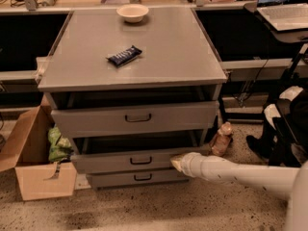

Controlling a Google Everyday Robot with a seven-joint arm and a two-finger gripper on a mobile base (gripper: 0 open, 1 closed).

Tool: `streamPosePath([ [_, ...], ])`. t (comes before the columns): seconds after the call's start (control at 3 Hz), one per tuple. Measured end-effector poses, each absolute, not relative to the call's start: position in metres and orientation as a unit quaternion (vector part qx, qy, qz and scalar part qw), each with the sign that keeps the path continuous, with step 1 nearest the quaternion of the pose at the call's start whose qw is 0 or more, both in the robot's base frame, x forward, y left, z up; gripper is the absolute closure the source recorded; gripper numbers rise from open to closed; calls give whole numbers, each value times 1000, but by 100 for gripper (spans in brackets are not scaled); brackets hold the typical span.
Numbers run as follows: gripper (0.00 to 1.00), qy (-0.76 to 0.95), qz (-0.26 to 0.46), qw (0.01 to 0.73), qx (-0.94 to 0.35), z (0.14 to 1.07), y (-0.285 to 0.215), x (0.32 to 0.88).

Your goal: Close middle drawer

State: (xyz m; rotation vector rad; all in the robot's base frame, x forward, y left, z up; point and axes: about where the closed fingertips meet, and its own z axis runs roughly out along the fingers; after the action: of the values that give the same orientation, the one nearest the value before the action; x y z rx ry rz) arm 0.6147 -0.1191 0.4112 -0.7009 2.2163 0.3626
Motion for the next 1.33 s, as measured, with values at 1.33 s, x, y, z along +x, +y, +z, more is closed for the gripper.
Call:
streamPosePath([
  [1.33, 100, 866, 132, 398, -273, 420, -120, 634],
])
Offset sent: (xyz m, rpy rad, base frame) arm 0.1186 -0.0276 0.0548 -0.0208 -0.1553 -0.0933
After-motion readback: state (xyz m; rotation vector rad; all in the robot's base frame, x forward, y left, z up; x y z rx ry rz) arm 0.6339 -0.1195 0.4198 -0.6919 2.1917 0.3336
